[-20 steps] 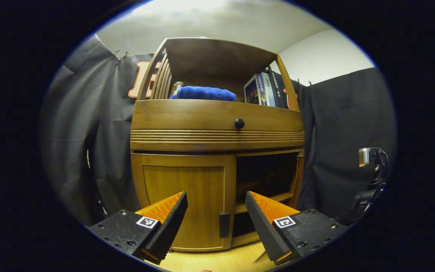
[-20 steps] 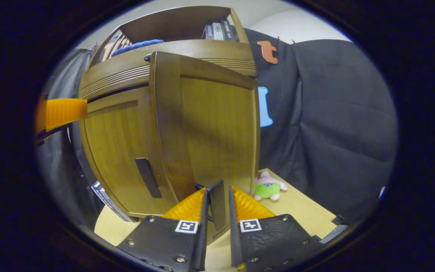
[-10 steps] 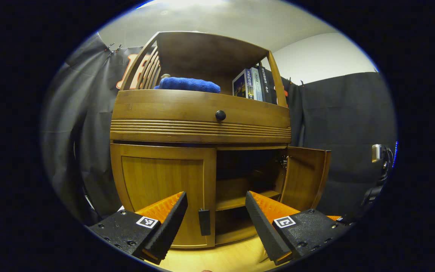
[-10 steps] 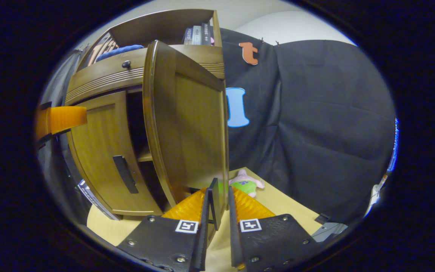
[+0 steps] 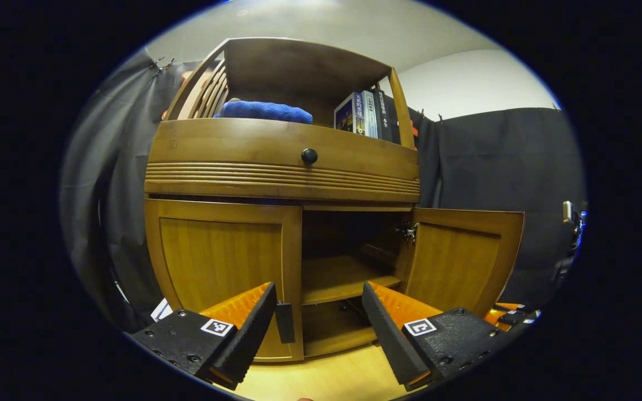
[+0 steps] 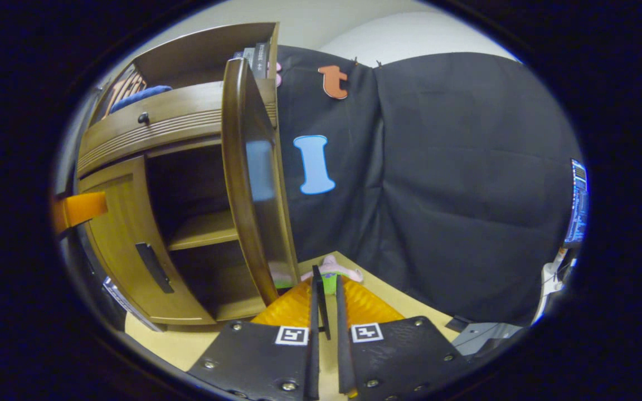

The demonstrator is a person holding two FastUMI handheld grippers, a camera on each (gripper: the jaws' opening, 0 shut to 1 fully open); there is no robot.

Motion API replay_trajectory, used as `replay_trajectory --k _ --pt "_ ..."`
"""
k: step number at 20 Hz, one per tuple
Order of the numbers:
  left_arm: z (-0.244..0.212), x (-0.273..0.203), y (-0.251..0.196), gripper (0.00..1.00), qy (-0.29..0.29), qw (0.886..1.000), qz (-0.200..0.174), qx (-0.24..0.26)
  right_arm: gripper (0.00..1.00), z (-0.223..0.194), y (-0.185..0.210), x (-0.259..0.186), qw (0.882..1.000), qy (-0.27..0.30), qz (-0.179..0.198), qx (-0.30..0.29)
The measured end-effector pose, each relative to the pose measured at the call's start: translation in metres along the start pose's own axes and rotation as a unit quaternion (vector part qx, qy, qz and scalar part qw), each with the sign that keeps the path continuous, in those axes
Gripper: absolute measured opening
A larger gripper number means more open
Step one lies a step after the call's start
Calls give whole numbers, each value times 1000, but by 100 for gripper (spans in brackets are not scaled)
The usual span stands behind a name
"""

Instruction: Open the right door of the double-door shoe cabinet with the right hand, and open the left door with the left hand.

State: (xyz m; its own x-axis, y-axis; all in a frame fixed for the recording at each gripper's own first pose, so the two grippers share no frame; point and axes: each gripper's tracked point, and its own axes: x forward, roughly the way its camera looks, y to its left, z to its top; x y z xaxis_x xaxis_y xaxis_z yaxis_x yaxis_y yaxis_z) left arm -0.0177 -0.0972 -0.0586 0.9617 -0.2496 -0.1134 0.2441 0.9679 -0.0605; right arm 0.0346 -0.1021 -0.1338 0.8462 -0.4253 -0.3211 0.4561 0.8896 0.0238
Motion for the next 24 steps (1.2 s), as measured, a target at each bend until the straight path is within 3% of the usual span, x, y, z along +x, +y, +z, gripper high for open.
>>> replay_trajectory --k 4,14,16,17,20,21,22,24 --pt "-11 6 3 92 7 1000 4 1 14 14 -5 -3 999 -20 31 -13" --pt "-57 42 31 96 45 998 46 0 14 26 -58 3 998 -39 -32 -45" --pt "-67 55 42 88 52 997 63 3 14 28 -65 5 997 -40 -44 -46" --pt "-72 63 47 76 57 996 71 5 14 27 -68 5 997 -40 -50 -49" --pt "-90 84 61 72 69 993 95 5 14 27 -78 4 996 -38 -64 -51" --pt "-95 90 64 67 71 993 99 4 14 27 -75 4 996 -37 -62 -46" --pt "-101 96 68 72 75 992 102 5 14 27 -75 4 996 -36 -65 -45" --pt "-111 104 71 70 85 991 106 2 14 28 -76 3 995 -37 -72 -50"
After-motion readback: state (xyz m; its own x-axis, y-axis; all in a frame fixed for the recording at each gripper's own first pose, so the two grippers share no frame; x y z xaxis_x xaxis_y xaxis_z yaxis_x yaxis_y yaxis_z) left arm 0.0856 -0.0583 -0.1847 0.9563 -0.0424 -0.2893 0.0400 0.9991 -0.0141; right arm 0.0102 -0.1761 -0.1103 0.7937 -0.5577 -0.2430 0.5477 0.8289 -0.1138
